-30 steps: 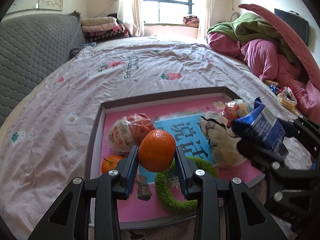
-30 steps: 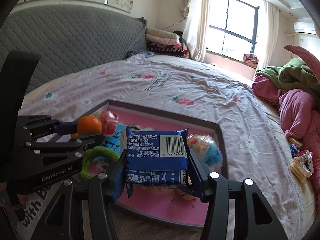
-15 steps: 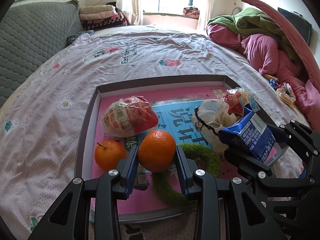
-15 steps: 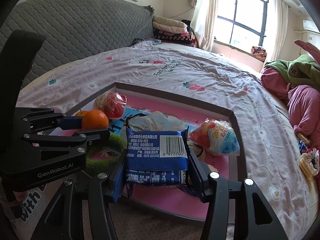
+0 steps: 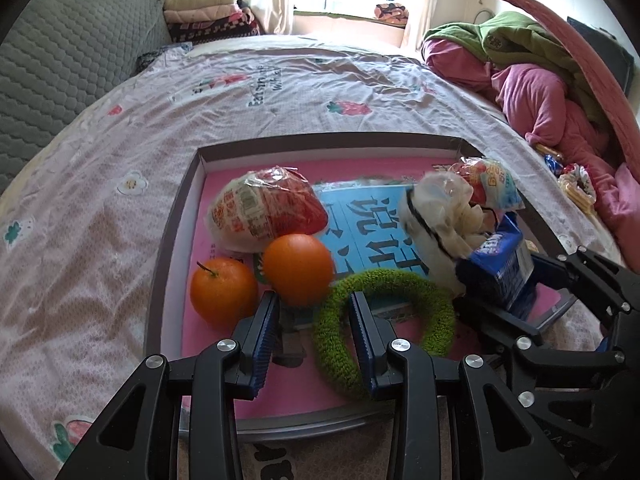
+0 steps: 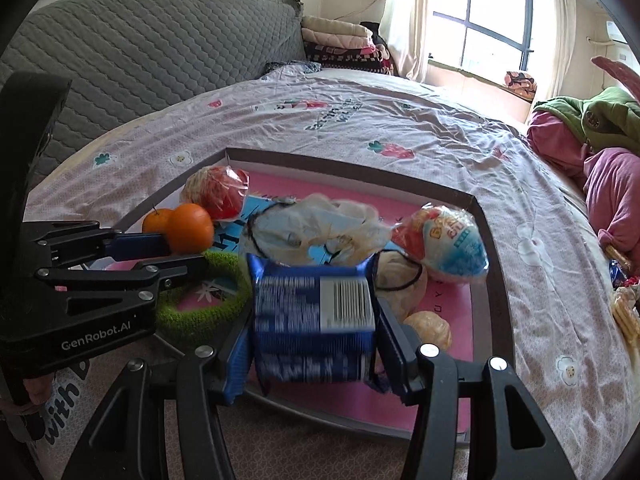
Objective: Organize objects
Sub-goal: 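Lower the orange beside the green ring while right gripper lowers the packet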
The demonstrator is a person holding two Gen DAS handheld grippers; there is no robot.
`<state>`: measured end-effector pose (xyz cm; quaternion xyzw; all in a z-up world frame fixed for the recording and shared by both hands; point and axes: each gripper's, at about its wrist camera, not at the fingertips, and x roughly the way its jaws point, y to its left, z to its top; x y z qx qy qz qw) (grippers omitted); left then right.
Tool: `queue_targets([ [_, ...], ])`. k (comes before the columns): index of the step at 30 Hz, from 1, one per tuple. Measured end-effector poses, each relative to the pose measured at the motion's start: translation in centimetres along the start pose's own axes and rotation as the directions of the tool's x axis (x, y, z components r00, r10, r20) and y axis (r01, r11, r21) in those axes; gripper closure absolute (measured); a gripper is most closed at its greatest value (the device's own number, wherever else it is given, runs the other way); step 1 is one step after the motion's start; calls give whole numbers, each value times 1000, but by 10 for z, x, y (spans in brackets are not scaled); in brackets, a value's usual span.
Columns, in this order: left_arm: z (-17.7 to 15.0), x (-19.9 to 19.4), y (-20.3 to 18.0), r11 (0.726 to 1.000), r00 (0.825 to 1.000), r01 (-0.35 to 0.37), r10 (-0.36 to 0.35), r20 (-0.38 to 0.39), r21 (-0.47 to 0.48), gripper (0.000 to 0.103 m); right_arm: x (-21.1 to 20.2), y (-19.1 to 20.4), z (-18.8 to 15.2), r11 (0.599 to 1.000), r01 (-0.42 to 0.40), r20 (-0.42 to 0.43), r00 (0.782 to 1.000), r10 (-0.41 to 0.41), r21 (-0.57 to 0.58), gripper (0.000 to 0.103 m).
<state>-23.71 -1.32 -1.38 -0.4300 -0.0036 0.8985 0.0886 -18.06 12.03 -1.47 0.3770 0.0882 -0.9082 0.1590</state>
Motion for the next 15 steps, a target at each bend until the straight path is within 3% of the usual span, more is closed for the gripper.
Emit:
queue_targets([
  [15,-1,-3,-1,1000,1000,0,0,16,7,66,2,-4,0,999,-18,-9,1000,19,36,48],
])
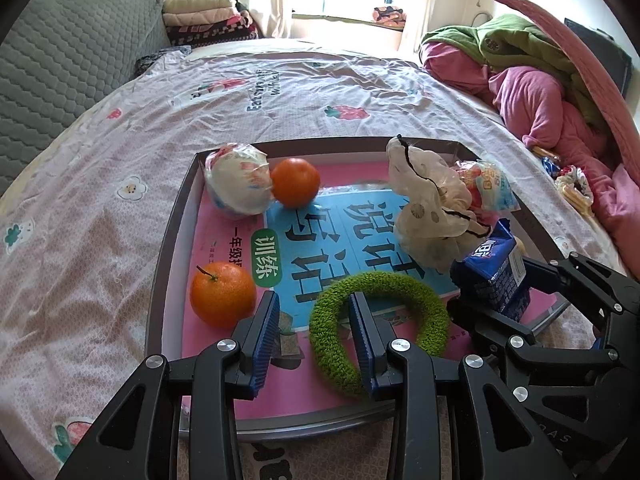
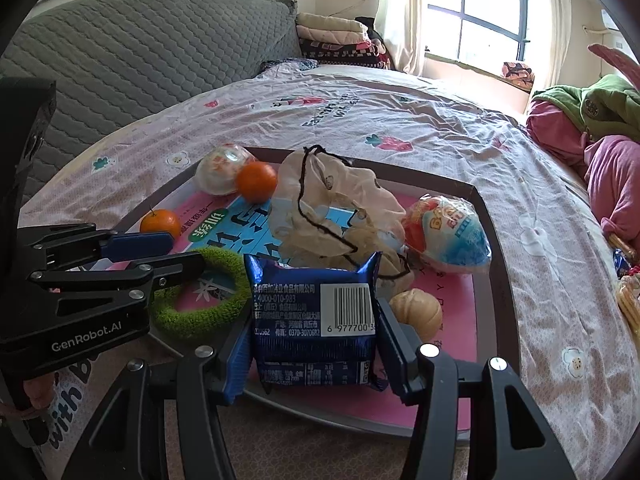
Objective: Organize objects
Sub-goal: 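Lower the orange beside the green ring while right gripper lowers the packet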
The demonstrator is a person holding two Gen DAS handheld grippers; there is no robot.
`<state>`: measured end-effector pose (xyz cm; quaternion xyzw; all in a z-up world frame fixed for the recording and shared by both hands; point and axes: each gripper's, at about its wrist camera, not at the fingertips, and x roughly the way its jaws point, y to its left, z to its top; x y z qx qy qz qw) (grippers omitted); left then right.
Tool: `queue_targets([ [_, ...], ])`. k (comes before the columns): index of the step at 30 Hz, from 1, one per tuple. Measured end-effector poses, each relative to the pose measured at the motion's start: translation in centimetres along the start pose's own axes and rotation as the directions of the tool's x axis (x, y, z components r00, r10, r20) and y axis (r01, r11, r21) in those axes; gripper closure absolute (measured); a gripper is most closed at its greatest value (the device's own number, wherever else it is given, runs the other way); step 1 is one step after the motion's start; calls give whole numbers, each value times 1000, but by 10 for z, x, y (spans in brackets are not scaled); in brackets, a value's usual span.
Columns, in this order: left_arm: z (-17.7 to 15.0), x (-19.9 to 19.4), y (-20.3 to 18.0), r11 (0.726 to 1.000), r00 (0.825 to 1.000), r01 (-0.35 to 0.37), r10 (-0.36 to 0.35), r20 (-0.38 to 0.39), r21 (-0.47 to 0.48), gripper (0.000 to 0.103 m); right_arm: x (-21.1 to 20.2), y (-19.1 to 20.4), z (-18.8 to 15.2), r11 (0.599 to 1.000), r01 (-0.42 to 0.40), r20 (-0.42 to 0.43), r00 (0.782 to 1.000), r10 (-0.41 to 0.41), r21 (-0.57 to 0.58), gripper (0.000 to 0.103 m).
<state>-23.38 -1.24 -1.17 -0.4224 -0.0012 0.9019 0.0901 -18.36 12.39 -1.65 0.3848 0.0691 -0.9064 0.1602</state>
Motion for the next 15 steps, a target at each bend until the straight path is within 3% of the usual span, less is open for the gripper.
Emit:
queue_targets([
  [15,0,-3,-3,1000,1000,-1,1,-2,9,65,-1,1,1,1000,1,-25,1000,-1,9,48],
])
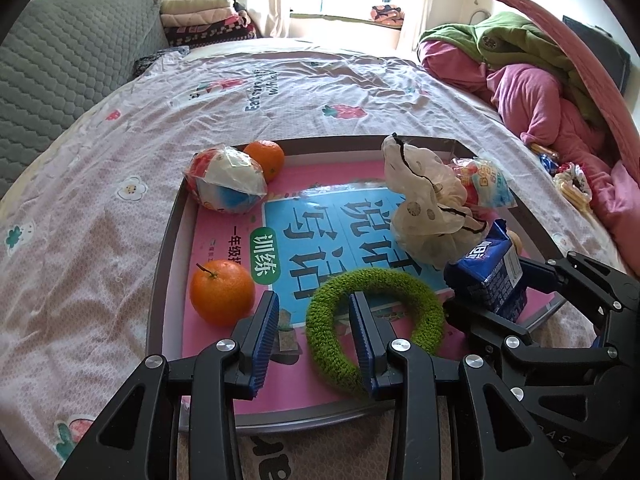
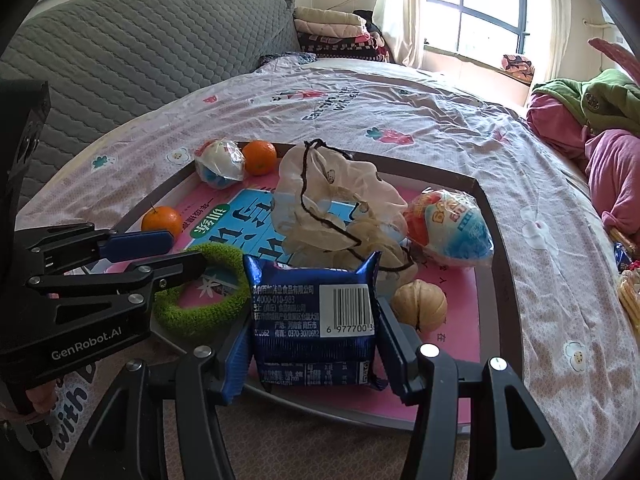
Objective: Organize objects
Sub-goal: 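Lower the orange beside the green ring while right gripper lowers the packet, then open both grippers to release the orange and the blue packet in the tray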
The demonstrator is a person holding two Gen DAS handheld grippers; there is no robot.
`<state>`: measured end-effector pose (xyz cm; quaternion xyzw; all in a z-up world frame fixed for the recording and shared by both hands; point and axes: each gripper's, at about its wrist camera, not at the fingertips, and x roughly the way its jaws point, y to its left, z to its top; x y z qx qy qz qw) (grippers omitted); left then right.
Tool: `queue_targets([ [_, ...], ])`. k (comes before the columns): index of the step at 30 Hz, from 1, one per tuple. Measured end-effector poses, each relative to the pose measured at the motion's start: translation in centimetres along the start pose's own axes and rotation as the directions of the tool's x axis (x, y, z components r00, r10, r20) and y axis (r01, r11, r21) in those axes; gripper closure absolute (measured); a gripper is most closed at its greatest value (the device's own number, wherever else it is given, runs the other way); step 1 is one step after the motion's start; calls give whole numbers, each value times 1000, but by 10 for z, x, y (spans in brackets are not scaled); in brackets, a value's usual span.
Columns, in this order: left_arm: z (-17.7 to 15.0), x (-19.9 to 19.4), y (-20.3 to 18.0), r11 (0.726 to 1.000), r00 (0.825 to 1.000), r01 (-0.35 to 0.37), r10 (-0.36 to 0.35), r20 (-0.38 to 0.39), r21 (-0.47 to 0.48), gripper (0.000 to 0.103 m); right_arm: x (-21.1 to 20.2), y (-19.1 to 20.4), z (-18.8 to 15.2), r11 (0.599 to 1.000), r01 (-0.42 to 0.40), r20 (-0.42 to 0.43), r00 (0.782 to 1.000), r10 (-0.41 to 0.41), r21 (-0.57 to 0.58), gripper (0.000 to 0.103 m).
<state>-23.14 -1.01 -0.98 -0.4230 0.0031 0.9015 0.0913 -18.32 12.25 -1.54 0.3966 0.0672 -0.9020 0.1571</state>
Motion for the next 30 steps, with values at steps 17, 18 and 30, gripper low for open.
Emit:
queue_targets([
  [17,-2,-9,2,1000,1000,-9,9,8,-4,60,-13,4,1,999,25,35,999,-24,-23,45],
  [18,-2,-9,3,1000,1000,-9,9,9,-4,60,-13,4,1,999,28,37,999,-27,-21,45],
  [30,-5,-16,1,1000,1000,-20,20,20,7,46,-18,2,2,999,37,56,998,-37,-10,41],
])
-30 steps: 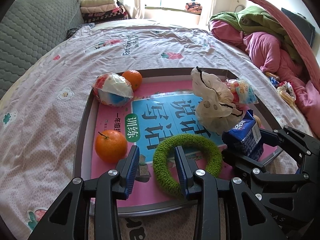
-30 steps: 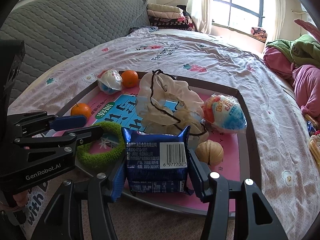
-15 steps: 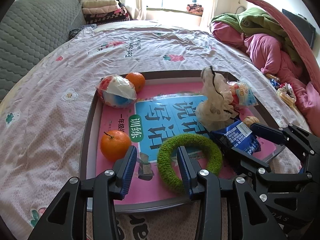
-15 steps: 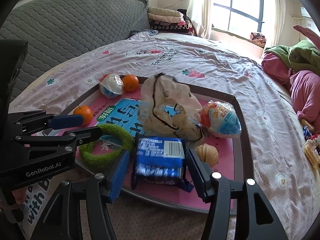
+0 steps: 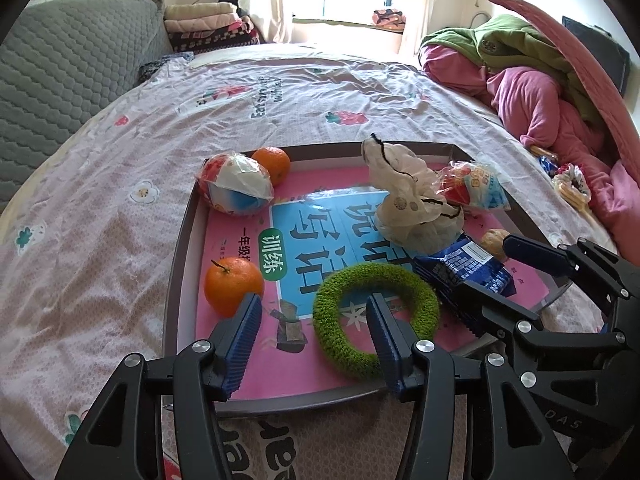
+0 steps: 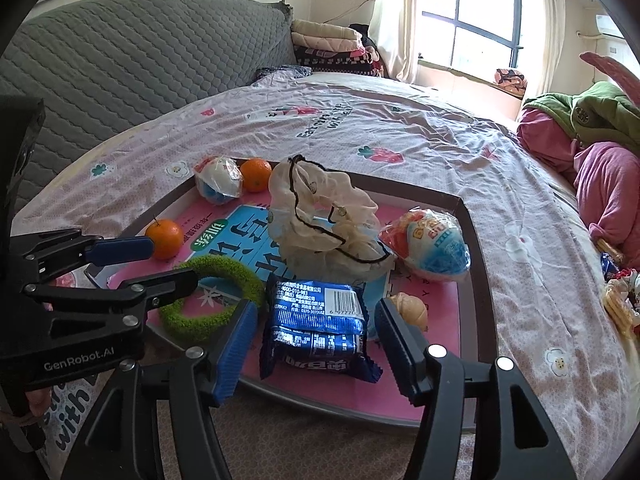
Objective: Organize objects
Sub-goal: 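Open both grippers to release the orange and the blue packet in the tray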
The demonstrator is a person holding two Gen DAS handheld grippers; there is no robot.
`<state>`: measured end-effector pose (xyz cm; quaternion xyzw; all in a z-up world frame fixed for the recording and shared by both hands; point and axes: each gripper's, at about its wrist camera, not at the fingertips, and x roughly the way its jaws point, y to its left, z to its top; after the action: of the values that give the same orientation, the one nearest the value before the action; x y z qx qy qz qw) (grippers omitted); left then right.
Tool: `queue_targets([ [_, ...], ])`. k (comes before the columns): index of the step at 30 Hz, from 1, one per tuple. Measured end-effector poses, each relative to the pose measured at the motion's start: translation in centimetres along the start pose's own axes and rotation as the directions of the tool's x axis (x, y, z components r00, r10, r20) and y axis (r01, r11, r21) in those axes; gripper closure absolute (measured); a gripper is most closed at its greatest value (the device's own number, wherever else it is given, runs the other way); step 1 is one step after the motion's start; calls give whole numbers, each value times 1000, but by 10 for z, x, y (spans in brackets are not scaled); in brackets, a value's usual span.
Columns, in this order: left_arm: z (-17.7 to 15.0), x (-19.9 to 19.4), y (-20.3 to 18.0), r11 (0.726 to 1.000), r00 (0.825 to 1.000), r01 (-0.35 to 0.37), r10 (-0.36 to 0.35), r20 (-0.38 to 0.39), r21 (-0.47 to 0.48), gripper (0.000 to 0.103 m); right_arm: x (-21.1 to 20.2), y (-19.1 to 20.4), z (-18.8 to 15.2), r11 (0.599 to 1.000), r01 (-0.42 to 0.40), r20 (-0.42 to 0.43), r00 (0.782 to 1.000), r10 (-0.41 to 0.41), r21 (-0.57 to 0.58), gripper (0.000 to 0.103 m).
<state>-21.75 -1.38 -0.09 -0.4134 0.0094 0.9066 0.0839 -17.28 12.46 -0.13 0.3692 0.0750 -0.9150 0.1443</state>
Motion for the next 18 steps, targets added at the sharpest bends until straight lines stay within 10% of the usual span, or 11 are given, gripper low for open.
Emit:
queue_targets([
  [18,2,-11,4,1000,999,-24,25,27,-16,42,-13,-10,5,998,-9,65,998,5,57,34],
])
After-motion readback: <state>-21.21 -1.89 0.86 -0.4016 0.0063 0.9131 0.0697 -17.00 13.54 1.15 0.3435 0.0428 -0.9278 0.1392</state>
